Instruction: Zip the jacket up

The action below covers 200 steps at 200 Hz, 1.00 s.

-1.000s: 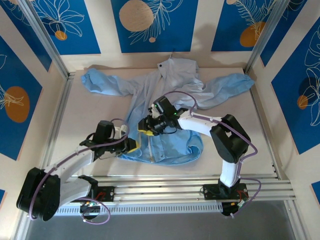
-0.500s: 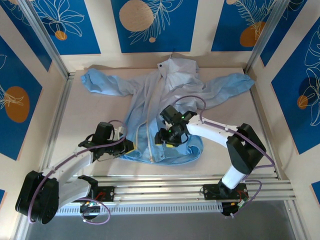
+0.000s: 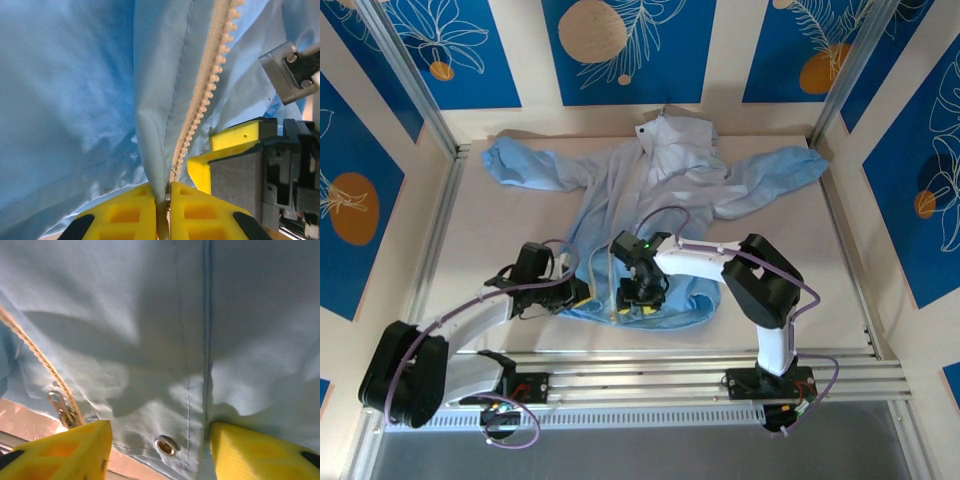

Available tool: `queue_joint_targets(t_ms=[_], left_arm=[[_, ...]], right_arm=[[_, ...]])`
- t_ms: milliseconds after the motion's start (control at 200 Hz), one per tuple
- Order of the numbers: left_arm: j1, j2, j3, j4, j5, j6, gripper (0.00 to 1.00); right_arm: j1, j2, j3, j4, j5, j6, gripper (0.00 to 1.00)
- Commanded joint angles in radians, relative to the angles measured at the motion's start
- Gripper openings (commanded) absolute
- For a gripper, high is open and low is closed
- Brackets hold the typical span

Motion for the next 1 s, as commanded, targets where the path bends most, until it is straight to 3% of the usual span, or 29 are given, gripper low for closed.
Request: queue_joint_targets(t_ms=[0, 105, 240, 295, 400, 535, 600, 685, 750, 995], left_arm=[[-0.028, 0.012, 0.025, 0.051, -0.045, -0.035, 0.0], [-0.053, 0.024, 0.022, 0.078, -0.053, -0.065, 0.0], [-0.069, 0.054, 0.051, 0.069, -0.047, -0.037, 0.0], [-0.075, 0.057, 0.052, 0.043, -0.074, -0.045, 0.0], [-0.091, 0.079, 0.006, 0.174, -0.046, -0.12, 0.0], [-0.126, 0.105, 0.015, 0.165, -0.082, -0.124, 0.0], [-0.131, 0.113, -0.004, 0.186, -0.102, -0.148, 0.0], [-0.131, 0.129, -0.008, 0.175, -0.121, -0.151, 0.0], [-0.131, 0.137, -0.008, 0.163, -0.128, -0.147, 0.0], [-0.125, 0.149, -0.005, 0.114, -0.171, -0.132, 0.0]], right_arm=[[-0.001, 0.04, -0.017, 0.014, 0.005, -0.006, 0.38], [-0.014, -0.002, -0.037, 0.072, 0.008, 0.006, 0.14], [-0.02, -0.08, -0.019, 0.089, 0.092, -0.03, 0.0], [-0.032, -0.102, -0.009, 0.072, 0.125, -0.024, 0.0], [-0.047, -0.13, 0.013, 0.057, 0.132, -0.043, 0.0], [-0.034, -0.115, 0.064, -0.015, 0.16, -0.098, 0.0], [-0.029, -0.12, 0.045, 0.033, 0.111, -0.125, 0.1], [-0.025, -0.155, 0.007, 0.139, 0.026, -0.155, 0.36], [-0.031, -0.187, -0.016, 0.204, -0.033, -0.163, 0.48], [-0.064, -0.137, 0.013, 0.141, -0.088, -0.12, 0.54]])
